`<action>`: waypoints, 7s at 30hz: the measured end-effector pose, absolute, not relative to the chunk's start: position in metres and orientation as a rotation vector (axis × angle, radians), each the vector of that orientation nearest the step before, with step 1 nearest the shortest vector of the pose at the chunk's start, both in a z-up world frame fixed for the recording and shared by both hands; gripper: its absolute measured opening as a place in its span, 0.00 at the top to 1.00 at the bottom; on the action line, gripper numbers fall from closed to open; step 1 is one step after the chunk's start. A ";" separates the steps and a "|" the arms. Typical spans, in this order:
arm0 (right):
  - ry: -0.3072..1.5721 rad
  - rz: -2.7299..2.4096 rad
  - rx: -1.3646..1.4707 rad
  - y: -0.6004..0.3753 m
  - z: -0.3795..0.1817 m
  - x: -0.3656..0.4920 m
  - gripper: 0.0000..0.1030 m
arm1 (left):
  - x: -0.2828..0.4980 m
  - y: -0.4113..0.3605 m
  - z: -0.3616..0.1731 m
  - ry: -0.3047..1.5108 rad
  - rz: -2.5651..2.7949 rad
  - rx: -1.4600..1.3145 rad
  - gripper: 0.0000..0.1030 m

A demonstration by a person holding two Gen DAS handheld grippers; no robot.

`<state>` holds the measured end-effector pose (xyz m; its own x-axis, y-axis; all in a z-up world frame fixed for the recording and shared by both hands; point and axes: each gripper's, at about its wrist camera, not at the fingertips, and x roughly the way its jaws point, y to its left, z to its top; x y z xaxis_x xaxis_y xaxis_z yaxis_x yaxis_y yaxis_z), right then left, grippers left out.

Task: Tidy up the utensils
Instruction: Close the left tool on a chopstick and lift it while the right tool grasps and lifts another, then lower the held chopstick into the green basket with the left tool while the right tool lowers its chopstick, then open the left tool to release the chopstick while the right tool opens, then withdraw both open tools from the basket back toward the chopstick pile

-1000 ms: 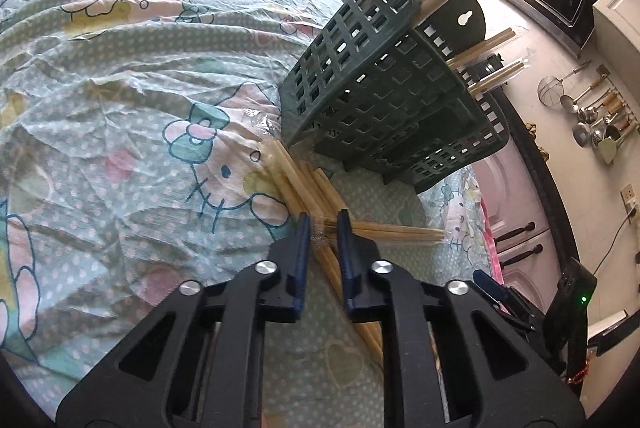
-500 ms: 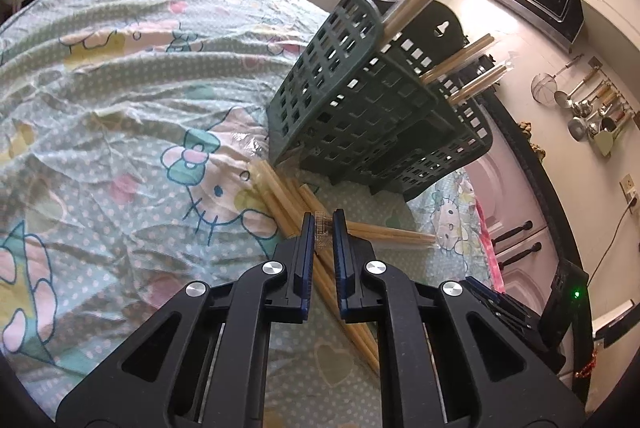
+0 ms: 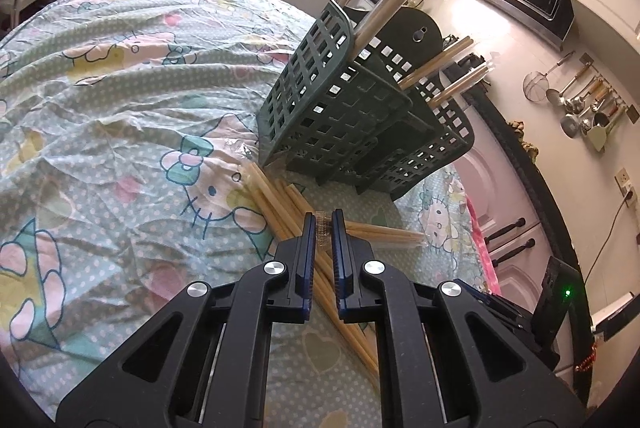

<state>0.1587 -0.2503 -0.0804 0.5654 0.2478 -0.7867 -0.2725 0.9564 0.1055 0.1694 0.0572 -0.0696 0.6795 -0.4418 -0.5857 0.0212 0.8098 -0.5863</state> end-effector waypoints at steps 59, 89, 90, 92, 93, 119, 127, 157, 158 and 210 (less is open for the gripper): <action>0.449 0.586 -0.130 -0.186 0.120 0.128 0.99 | 0.151 0.022 0.088 0.538 -0.479 -0.394 0.98; 0.215 0.521 -0.088 -0.183 0.241 0.175 0.99 | 0.181 0.032 0.212 0.326 -0.439 -0.295 0.98; 0.213 0.520 -0.087 -0.182 0.242 0.177 0.99 | 0.183 0.033 0.213 0.325 -0.437 -0.300 0.98; 0.209 0.511 -0.090 -0.181 0.243 0.181 0.99 | 0.186 0.035 0.216 0.319 -0.426 -0.297 0.98; 0.210 0.508 -0.090 -0.181 0.244 0.183 0.99 | 0.188 0.036 0.216 0.317 -0.420 -0.298 0.98; 0.274 0.461 -0.112 -0.174 0.205 0.220 0.99 | 0.217 0.046 0.181 0.374 -0.342 -0.293 0.98; 0.317 0.454 -0.106 -0.172 0.182 0.232 0.99 | 0.222 0.035 0.163 0.392 -0.330 -0.270 0.98; 0.439 0.454 -0.108 -0.154 0.134 0.255 0.98 | 0.240 0.027 0.107 0.491 -0.295 -0.247 0.94; 0.444 0.456 -0.107 -0.153 0.132 0.256 0.98 | 0.239 0.028 0.107 0.492 -0.294 -0.246 0.88; 0.375 0.449 -0.118 -0.170 0.112 0.143 0.16 | 0.120 0.097 0.070 0.487 -0.097 -0.340 0.10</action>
